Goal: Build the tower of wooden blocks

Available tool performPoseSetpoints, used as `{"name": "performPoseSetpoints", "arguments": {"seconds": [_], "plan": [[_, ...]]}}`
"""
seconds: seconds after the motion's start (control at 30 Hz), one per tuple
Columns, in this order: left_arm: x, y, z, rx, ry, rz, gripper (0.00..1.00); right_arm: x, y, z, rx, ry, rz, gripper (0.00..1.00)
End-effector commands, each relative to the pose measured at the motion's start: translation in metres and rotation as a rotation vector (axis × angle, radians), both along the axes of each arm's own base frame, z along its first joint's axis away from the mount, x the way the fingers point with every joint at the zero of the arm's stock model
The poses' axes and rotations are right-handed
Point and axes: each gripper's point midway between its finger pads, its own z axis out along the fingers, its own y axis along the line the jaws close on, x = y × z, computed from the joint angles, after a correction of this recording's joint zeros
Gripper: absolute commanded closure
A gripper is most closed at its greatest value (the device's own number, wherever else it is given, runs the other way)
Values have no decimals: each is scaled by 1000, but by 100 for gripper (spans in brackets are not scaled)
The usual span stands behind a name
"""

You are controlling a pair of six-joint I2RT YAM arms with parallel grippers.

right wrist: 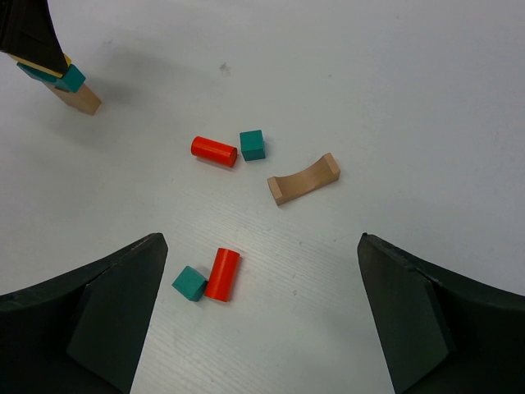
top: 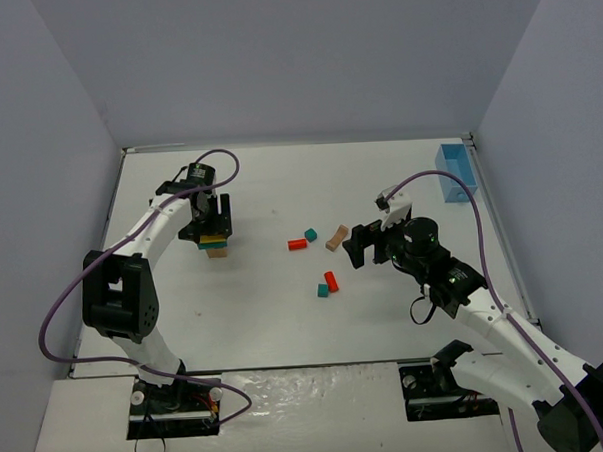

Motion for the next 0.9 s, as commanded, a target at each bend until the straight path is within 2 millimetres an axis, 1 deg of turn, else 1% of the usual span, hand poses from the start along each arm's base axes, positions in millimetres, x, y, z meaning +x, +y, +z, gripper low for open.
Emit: {"name": "performPoseSetpoints", "arguments": {"seconds": [0.0,0.23,0.33,0.4,0.87], "plan": [[11,1,14,-10,-58,4,63,8,5,18,37,-60,5,0],[11,2,13,-4,-58,4,63,8,5,17,36,-59,6,0],[11,2,13,-7,-58,3,58,8,6,17,36,-57,8,0],[11,2,12,-7,-54,3,57,8,6,18,37,-59,8,0],[12,2,13,-2,-60,-1,55,8,6,16,36,-54,10,0]]}}
